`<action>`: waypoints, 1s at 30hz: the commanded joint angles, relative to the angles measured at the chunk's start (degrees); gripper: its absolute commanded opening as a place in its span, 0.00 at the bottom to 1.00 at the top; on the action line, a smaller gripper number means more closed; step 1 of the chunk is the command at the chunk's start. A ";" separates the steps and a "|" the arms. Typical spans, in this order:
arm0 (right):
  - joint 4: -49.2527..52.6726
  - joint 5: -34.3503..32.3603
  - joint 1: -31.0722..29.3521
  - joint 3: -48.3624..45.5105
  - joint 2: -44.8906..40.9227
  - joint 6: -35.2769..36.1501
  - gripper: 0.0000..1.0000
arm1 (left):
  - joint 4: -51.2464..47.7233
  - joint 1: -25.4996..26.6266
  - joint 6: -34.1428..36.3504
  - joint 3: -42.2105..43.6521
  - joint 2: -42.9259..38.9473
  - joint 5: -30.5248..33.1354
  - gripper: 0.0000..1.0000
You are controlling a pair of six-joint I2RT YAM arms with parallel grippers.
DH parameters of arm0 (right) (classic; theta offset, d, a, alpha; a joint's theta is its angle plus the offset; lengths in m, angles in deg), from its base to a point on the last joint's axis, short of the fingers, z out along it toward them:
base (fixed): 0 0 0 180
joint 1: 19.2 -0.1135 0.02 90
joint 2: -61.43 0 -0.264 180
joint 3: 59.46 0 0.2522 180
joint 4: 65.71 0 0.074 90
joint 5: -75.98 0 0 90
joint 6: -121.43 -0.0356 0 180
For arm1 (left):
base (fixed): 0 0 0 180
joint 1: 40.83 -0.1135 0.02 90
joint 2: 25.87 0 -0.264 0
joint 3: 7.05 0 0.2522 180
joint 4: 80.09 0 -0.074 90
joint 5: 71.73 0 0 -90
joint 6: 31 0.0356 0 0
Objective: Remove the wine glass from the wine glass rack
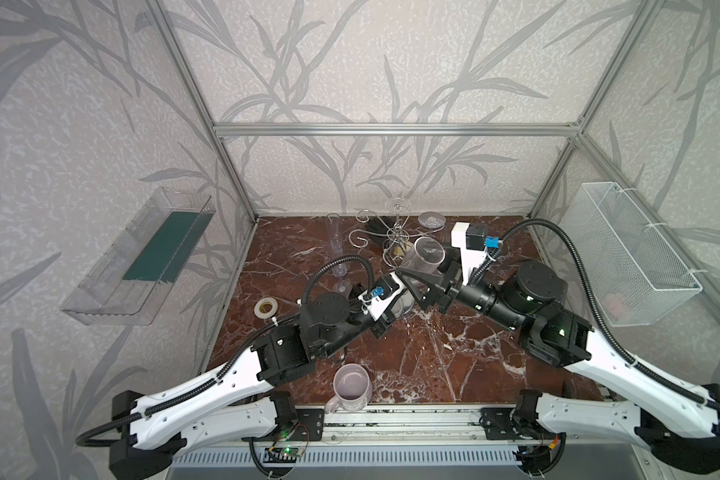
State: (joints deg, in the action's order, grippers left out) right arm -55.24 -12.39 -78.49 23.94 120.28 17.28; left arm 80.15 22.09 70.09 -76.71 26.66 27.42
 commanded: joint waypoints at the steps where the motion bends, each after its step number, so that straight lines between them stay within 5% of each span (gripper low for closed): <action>1: -1.24 0.41 0.19 2.07 -0.59 -0.22 0.78 | 0.74 0.31 1.38 -1.85 -0.32 0.81 0.00; 11: -3.18 -0.64 0.19 0.45 -1.72 0.60 0.50 | -0.30 0.37 1.73 -1.93 -0.13 0.70 0.00; 16: -3.91 -0.99 0.15 -0.37 -2.41 0.97 0.45 | 0.01 0.38 1.48 -1.79 -0.39 0.46 0.00; 23: -3.03 -1.70 0.16 -1.60 -4.28 2.14 0.42 | 1.88 0.37 0.48 -0.43 -1.98 -1.22 0.46; 30: 2.50 -6.89 0.15 -6.27 -11.26 3.75 0.41 | 4.00 0.37 -0.80 1.40 -5.01 0.24 0.52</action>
State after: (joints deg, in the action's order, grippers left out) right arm -54.52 -16.11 -78.14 19.18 112.65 19.71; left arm 81.66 22.68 69.74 -76.14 23.60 26.50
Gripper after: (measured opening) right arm 0.572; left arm 0.515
